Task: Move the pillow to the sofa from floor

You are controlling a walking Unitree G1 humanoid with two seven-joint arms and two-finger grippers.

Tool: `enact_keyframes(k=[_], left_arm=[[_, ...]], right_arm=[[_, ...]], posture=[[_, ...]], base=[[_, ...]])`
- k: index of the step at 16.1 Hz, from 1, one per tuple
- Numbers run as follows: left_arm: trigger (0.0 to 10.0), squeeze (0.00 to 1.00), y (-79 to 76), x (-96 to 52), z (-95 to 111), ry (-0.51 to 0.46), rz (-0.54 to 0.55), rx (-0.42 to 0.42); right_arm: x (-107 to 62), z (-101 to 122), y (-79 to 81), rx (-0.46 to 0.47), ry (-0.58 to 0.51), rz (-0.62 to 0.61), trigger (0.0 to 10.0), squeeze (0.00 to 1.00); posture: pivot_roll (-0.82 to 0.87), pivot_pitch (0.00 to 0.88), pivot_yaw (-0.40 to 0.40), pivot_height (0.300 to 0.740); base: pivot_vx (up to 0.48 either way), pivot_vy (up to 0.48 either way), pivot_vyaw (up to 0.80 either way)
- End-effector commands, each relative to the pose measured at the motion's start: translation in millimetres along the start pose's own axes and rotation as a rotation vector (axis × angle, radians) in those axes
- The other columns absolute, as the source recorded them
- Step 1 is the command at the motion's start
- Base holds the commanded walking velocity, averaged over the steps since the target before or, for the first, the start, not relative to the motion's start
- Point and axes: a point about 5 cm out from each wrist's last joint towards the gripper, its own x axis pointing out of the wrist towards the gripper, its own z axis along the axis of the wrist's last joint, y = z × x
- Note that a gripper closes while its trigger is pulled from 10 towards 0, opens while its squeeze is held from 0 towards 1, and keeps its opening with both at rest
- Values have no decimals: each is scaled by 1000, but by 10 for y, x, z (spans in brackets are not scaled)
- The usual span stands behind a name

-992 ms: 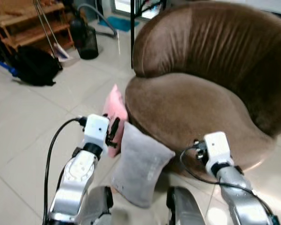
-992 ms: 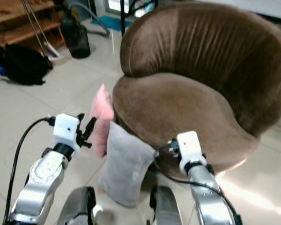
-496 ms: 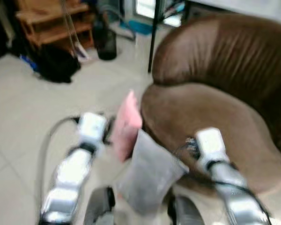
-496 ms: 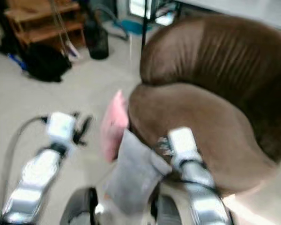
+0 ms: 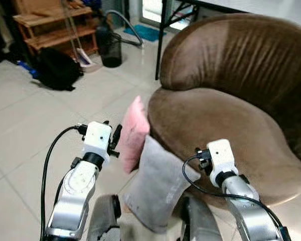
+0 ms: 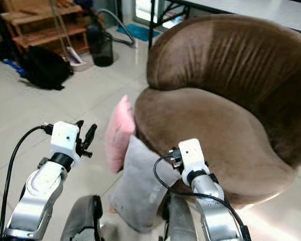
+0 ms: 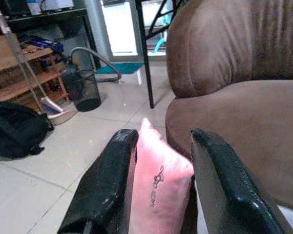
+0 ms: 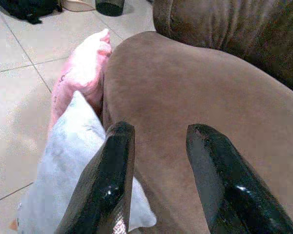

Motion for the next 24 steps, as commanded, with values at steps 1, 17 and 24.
enact_keyframes(k=[1,17,24], left_arm=[[10000,0,5,-12,-11,7,3,6],[10000,0,78,-437,-47,32,-337,56],[10000,0,12,-481,162,-8,-434,12]], right_arm=[[8,7,-12,-3,-2,1,10000,0],[745,-201,116,582,43,-124,10000,1000],[826,-99,-50,714,-45,-243,10000,1000]], posture=[[-23,34,-18,525],[143,239,63,515],[196,277,77,515]], base=[[0,0,0],[0,0,0],[0,0,0]])
